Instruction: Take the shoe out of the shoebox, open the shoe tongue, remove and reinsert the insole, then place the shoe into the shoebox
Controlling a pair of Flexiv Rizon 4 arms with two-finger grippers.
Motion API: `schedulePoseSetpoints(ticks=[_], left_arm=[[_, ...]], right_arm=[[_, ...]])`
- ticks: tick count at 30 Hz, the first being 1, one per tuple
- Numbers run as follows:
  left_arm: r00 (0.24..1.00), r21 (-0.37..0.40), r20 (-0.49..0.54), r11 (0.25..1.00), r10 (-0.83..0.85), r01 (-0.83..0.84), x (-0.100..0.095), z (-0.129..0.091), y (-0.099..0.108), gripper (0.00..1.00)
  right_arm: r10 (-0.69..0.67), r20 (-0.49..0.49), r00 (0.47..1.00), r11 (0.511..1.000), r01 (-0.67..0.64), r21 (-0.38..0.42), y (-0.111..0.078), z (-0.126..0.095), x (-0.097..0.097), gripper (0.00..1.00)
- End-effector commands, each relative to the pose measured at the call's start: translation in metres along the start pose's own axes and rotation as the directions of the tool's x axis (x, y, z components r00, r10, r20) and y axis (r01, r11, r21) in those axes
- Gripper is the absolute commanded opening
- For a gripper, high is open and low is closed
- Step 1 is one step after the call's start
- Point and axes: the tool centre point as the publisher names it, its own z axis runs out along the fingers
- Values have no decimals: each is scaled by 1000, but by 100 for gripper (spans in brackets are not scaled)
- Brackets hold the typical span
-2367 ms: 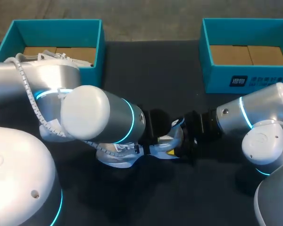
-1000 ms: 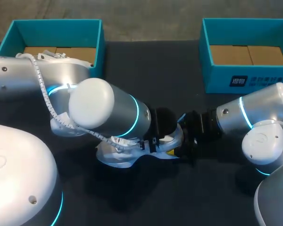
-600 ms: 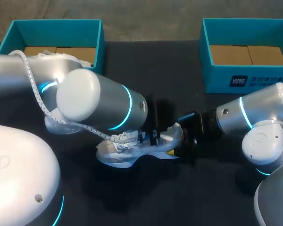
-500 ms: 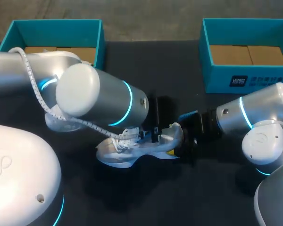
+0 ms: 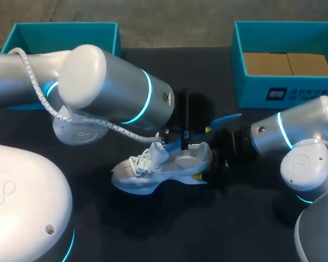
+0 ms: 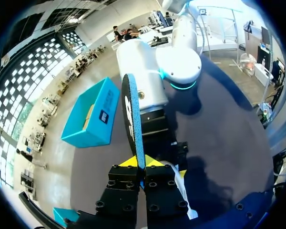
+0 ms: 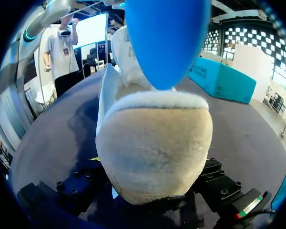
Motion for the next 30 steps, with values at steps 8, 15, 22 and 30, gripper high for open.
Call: schedulePoseSetpoints(ticks=[8, 15, 22, 30], left_arm=[[1000, 28, -15, 999, 16, -16, -3, -13, 4, 0], [1000, 28, -15, 999, 16, -16, -3, -13, 4, 0], [1000, 28, -15, 999, 16, -16, -3, -13, 4, 0], [1000, 28, -15, 999, 16, -16, -3, -13, 4, 0]], right_arm=[[0, 2, 1000, 1000, 0, 1, -1, 3, 1, 0], [0, 2, 1000, 1000, 0, 1, -1, 3, 1, 0], [0, 2, 1000, 1000, 0, 1, -1, 3, 1, 0], [0, 2, 1000, 1000, 0, 1, -1, 3, 1, 0]])
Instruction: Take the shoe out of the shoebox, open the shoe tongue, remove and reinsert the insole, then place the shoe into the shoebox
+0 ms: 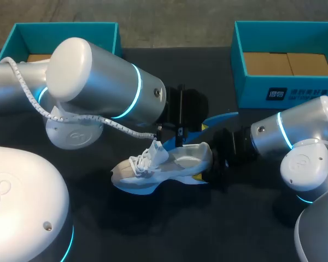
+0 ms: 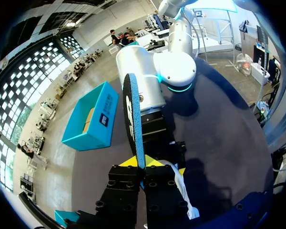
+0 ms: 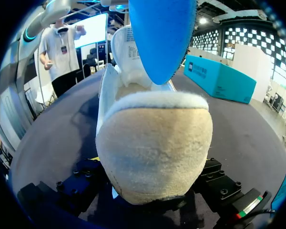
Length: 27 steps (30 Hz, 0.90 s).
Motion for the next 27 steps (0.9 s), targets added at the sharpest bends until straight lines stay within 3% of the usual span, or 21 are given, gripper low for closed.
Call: schedulePoseSetpoints(ticks=[1, 12, 21, 27], left_arm=[[1000, 3, -3, 1000, 2, -2, 0, -1, 2, 0], [985, 62, -29, 984, -168, 170, -38, -31, -28, 0], [919, 170, -204, 912, -338, 373, -68, -45, -44, 0], [877, 232, -277, 859, -392, 457, -74, -52, -56, 0]], right_arm=[[0, 2, 1000, 1000, 0, 1, -1, 3, 1, 0], [0, 2, 1000, 1000, 0, 1, -1, 3, 1, 0], [0, 2, 1000, 1000, 0, 1, -1, 3, 1, 0], [0, 2, 1000, 1000, 0, 1, -1, 3, 1, 0]])
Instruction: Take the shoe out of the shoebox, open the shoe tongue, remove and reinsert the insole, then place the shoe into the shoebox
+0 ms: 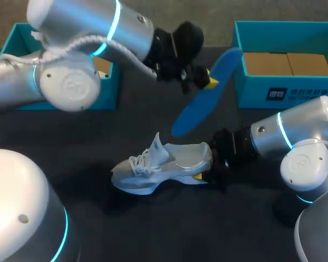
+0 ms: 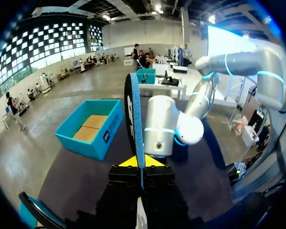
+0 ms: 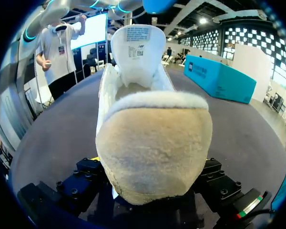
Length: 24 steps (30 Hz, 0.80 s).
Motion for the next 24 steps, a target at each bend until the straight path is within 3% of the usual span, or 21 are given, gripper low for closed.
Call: schedulePoseSetpoints(ticks=[1, 7, 16, 24], left_arm=[[995, 69, -89, 997, -34, 41, -1, -2, 2, 0], [974, 108, -191, 984, -119, 141, 4, -10, -10, 0], [925, 155, -332, 957, -183, 245, 18, -43, -30, 0], [871, 183, -437, 926, -224, 330, 44, -69, -44, 0]], right_arm=[[0, 2, 1000, 1000, 0, 1, -1, 3, 1, 0], [0, 2, 1000, 1000, 0, 1, -1, 3, 1, 0], [0, 2, 1000, 1000, 0, 1, -1, 3, 1, 0], [0, 2, 1000, 1000, 0, 1, -1, 3, 1, 0]])
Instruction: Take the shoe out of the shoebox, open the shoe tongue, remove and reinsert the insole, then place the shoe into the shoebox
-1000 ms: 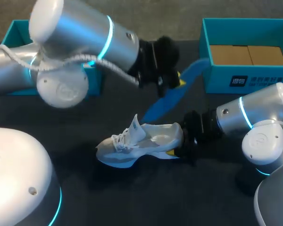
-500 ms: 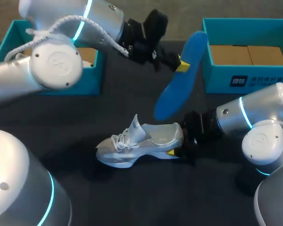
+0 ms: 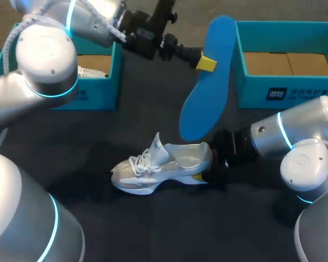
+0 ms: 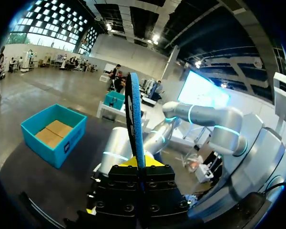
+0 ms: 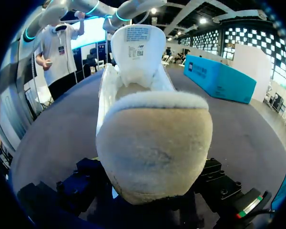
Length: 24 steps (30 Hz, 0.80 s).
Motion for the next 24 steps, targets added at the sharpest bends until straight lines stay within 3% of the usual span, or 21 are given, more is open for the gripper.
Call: schedulePoseSetpoints(ticks=[1, 13, 24], left_arm=[[999, 29, -31, 999, -25, 26, 16, -9, 4, 0], [986, 172, -155, 982, -57, 84, 75, -35, -11, 0], [965, 273, -249, 950, -84, 153, 112, -47, -19, 0]], right_arm=[[0, 2, 1000, 1000, 0, 1, -1, 3, 1, 0], [0, 2, 1000, 1000, 0, 1, -1, 3, 1, 0], [0, 2, 1000, 1000, 0, 1, -1, 3, 1, 0]])
